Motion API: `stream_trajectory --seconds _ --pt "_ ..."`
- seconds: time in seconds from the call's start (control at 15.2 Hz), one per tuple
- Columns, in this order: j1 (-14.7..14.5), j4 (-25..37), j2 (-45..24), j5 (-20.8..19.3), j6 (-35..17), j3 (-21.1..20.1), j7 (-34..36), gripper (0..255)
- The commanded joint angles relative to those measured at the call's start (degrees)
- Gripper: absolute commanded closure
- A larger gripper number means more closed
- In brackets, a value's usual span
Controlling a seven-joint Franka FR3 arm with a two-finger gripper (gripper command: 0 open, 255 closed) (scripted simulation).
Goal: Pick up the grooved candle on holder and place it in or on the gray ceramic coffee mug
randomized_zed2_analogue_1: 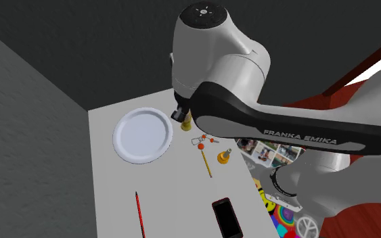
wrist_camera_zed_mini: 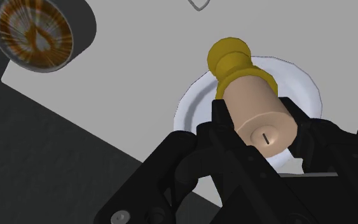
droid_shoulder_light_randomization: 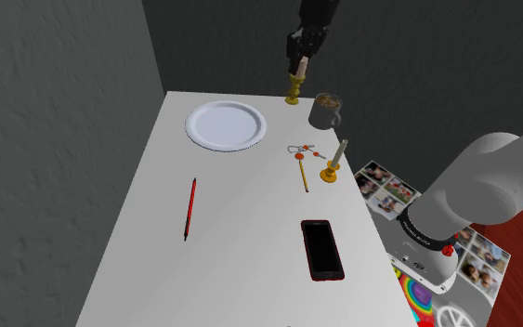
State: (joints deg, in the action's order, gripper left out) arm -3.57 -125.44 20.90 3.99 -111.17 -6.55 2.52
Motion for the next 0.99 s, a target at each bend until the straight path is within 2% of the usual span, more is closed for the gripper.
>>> stream_trajectory --seconds 0.0,0.46,0.92 --pt "0.94 -0.37 0.88 -0.33 0.65 1.92 -2.73 255" --pt "4.5 0.92 1.8 -2.01 3.3 9.01 -12.42 255" --pt "7.83 5.36 -0.37 -3.44 5.92 16.06 -22.12 255"
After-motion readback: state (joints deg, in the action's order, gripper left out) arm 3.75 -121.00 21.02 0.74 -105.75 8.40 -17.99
